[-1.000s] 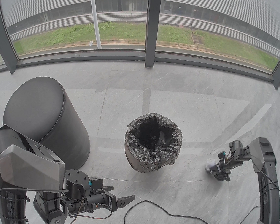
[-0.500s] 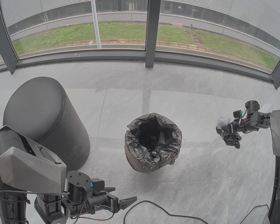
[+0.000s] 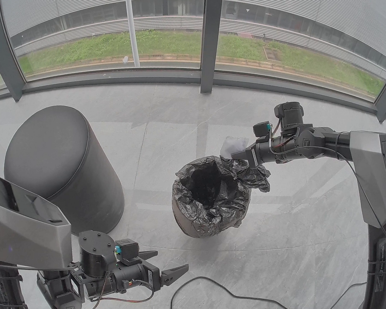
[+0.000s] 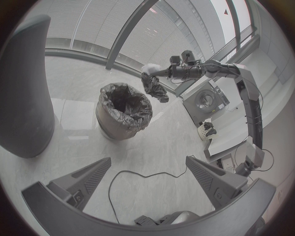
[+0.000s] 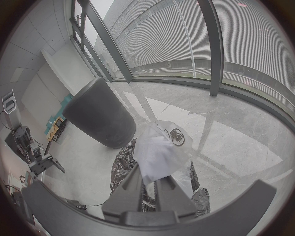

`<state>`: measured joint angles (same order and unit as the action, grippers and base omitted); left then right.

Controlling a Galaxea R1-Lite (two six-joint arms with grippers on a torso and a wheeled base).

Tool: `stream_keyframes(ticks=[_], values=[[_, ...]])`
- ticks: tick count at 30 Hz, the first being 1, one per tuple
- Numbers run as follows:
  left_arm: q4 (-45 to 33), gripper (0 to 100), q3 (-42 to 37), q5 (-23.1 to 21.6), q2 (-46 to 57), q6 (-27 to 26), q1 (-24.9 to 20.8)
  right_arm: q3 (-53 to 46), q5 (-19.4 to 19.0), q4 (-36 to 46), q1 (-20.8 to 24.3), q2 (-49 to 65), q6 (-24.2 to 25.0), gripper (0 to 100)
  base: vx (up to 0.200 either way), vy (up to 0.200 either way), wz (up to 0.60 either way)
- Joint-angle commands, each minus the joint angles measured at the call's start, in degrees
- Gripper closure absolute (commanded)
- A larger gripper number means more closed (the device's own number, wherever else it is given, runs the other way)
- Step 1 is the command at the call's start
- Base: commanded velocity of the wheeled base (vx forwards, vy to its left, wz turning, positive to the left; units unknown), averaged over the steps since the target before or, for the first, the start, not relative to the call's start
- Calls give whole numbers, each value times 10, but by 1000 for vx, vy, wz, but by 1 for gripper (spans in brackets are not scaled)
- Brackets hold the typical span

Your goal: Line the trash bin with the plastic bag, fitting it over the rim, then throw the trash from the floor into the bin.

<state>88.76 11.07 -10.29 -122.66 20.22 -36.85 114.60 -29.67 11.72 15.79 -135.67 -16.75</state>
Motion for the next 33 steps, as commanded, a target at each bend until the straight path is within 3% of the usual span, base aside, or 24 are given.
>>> stream_keyframes(ticks=[1,13,26,27,33], values=[[-1,0,-32,1,95,0,-1,0,14,-6,67,-1,3,100,0,0,0],[-2,0,-71,0,157,0,5,0,18,-6,79,-51,-56,100,0,0,0],[-2,0,-79,0,168,0,17,0,16,-13,72,-58,-85,100,0,0,0],[-2,0,-81,-1,169,0,18,0,16,-19,72,-58,-86,0,0,0,0],[-2,0,-93,0,177,0,20,0,16,-51,72,-66,-89,0,0,0,0]])
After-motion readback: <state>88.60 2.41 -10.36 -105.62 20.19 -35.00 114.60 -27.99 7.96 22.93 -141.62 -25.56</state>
